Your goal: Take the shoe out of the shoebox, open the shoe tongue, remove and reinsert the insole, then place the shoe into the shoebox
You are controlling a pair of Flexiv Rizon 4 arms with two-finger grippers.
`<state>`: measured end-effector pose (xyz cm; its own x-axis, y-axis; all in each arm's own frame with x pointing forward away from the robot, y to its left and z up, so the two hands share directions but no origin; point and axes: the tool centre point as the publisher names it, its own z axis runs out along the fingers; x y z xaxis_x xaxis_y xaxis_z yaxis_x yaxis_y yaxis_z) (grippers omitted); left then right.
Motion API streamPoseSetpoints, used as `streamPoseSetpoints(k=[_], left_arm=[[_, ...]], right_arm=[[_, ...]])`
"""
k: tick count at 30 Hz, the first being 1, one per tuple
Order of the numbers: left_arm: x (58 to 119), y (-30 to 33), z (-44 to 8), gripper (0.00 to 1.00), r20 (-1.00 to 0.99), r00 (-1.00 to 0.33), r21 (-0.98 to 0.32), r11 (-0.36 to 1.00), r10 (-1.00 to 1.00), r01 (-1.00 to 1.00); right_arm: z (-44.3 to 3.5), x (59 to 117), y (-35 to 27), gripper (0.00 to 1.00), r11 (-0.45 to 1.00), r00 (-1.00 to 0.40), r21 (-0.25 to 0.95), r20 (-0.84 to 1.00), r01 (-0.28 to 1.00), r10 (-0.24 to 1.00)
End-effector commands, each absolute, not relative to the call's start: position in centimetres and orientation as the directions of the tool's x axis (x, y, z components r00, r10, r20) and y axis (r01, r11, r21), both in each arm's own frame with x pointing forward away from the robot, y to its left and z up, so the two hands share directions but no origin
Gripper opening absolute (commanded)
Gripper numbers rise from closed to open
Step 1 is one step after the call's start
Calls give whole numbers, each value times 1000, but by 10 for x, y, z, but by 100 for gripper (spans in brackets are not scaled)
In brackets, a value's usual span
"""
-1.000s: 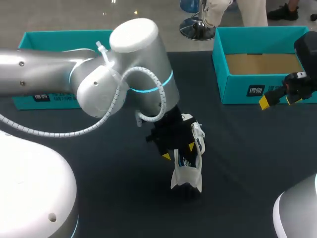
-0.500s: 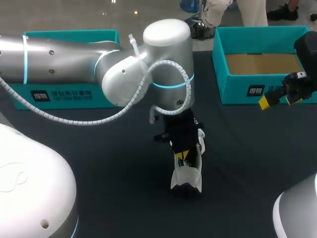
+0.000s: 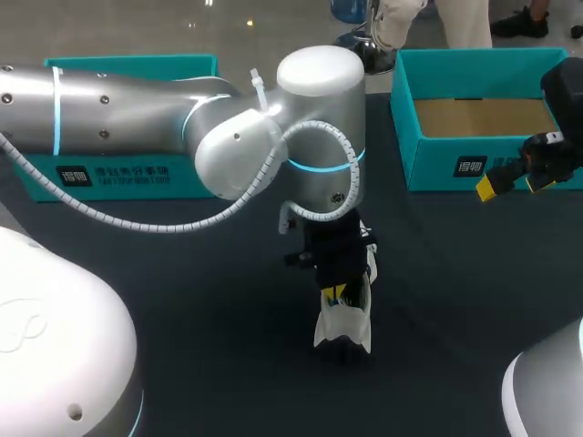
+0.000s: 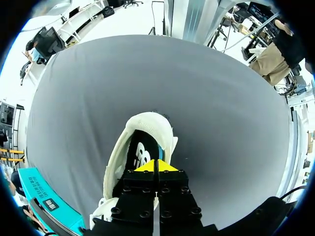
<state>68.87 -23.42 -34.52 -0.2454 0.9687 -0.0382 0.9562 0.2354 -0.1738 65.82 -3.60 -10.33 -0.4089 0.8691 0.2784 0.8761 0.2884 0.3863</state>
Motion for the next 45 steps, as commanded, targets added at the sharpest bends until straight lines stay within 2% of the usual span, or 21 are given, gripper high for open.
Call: streamPoseSetpoints(k=[1, 12, 20, 34, 45], left_arm=[[688, -234, -348, 0, -32, -246, -172, 237, 969, 956], [683, -244, -361, 0, -1, -232, -174, 229, 973, 958], [686, -246, -352, 0, -14, -222, -158, 217, 975, 963], [687, -246, -385, 0, 47, -248, -177, 253, 968, 951], [685, -244, -367, 0, 20, -221, -172, 221, 975, 960]], right_arm=[[-102, 663, -34, 100, 291, -408, 378, 279, 879, 869], [-102, 663, -34, 100, 291, -408, 378, 279, 879, 869], [-102, 663, -34, 100, 291, -408, 378, 279, 879, 869], [-102, 663, -34, 100, 291, -408, 378, 279, 879, 869], [-102, 663, -34, 100, 291, -408, 378, 279, 879, 869]])
